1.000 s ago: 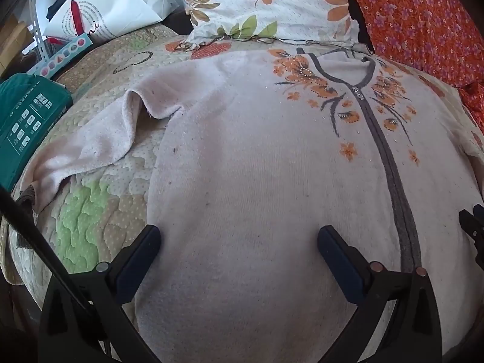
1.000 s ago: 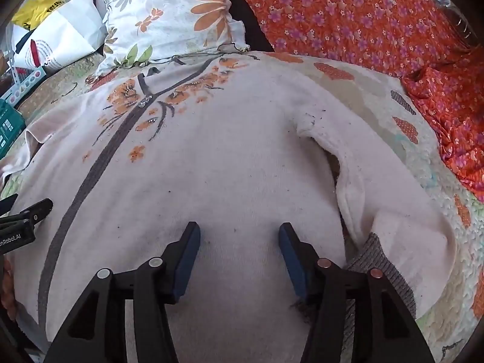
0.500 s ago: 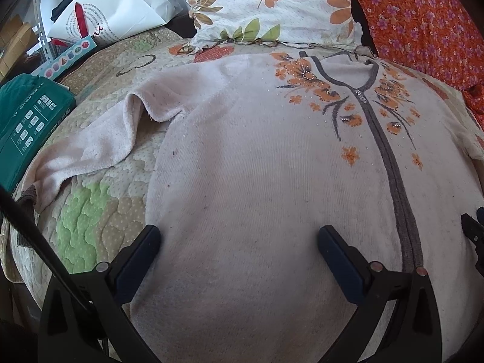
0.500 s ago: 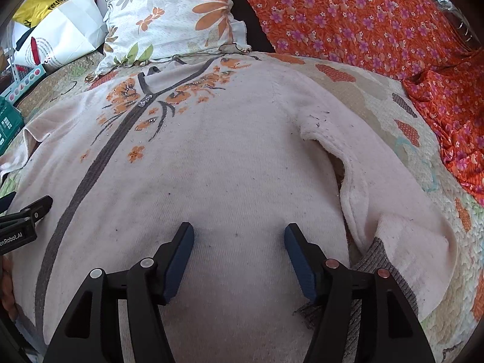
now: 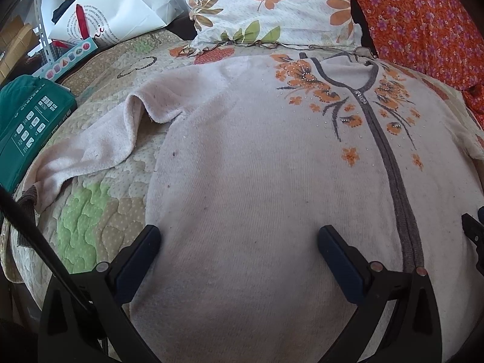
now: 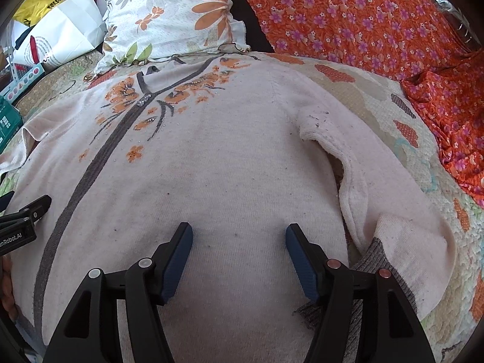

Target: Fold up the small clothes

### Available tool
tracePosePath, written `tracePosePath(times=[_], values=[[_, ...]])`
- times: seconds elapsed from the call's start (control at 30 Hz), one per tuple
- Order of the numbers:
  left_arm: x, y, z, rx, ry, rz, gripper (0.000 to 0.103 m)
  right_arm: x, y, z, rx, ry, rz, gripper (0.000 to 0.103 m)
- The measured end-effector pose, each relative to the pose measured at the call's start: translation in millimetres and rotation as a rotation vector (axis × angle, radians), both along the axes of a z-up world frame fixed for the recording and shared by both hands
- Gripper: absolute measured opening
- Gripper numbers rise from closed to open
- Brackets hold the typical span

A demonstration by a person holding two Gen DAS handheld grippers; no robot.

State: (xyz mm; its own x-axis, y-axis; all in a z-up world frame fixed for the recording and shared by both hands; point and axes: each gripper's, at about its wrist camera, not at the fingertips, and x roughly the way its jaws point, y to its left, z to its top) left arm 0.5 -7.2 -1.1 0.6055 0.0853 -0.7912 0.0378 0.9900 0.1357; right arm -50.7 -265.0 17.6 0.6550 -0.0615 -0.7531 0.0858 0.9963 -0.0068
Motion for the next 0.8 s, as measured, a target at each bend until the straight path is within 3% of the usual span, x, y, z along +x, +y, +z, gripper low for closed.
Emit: tracePosePath(times=[0.27, 0.47, 0.6, 0.8], values=[[0.3, -1.4, 0.4, 0.019, -0.001, 0.001, 0.103, -0.1, -2.9, -0.4, 0.013, -0.069, -0.006, 0.072], [1.8, -2.4, 4.2, 0.062, 0.000, 0.001, 0.103, -0.8, -2.5, -0.2, 0.011, -0.029, -0.023, 0.079], [-1.7, 0.0, 1.1, -0.015, -0.050, 0.004, 0.103, -0.1, -2.9, -1.8, -0.008, -0.012, -0.033, 0.080], [-1.7, -0.1, -0.9, -0.027, -0.032, 0.004, 0.103, -1.1, -2.4, 1.8, 0.026, -0.002, -0.027, 0.082]])
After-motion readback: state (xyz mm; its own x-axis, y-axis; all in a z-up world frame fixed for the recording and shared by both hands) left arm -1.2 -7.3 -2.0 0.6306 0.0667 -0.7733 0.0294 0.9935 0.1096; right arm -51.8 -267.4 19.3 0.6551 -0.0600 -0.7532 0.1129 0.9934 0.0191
